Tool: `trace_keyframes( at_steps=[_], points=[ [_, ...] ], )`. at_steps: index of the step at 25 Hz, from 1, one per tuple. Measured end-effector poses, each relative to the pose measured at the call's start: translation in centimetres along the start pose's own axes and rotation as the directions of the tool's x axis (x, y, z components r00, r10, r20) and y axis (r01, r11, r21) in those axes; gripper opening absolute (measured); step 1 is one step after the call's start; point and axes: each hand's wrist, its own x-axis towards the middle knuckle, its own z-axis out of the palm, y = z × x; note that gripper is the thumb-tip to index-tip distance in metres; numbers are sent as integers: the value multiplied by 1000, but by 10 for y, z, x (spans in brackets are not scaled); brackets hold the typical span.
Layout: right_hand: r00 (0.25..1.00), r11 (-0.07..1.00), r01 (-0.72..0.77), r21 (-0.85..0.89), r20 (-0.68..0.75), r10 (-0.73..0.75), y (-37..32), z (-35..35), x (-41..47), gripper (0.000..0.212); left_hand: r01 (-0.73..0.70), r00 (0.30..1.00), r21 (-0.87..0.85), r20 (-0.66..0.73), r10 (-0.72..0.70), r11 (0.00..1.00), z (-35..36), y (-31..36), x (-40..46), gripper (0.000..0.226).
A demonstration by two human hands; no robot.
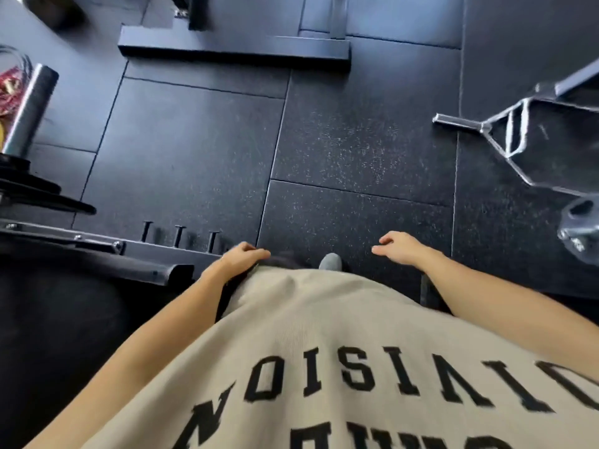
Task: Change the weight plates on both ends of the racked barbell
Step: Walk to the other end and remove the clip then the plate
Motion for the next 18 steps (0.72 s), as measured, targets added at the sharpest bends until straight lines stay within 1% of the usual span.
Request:
trace_keyframes(
  at_steps=[1,4,6,8,10,12,16,18],
  points=[
    [1000,1000,22,-17,0,-22,-23,-24,15,50,-12,1000,-47,-24,11,999,-19,14,12,80],
    [996,996,90,-20,-4,-91,-89,-78,61,48,3,1000,-178,-30,-8,984,-62,51,43,57],
    [995,993,103,-62,24,-102,-135,-107,98,48,34,999,-208,-18,-38,978,-92,71,78,52],
    [992,985,120,-122,57,-114,-184,-129,135,49,36,999,-212,7,-36,977,-129,92,116,51],
    [992,977,124,-173,59,-116,-237,-156,174,48,17,1000,-207,9,-16,978,-180,115,157,51],
    [991,973,133,-189,48,-126,-289,-185,197,47,-11,1000,-204,5,12,979,-235,139,182,53],
    [984,965,173,-199,-7,-178,-414,-239,241,46,-48,998,-250,-51,36,967,-363,177,228,60],
    [976,947,211,-241,5,-216,-473,-255,259,47,-44,997,-289,-71,24,956,-414,187,247,60]
  ],
)
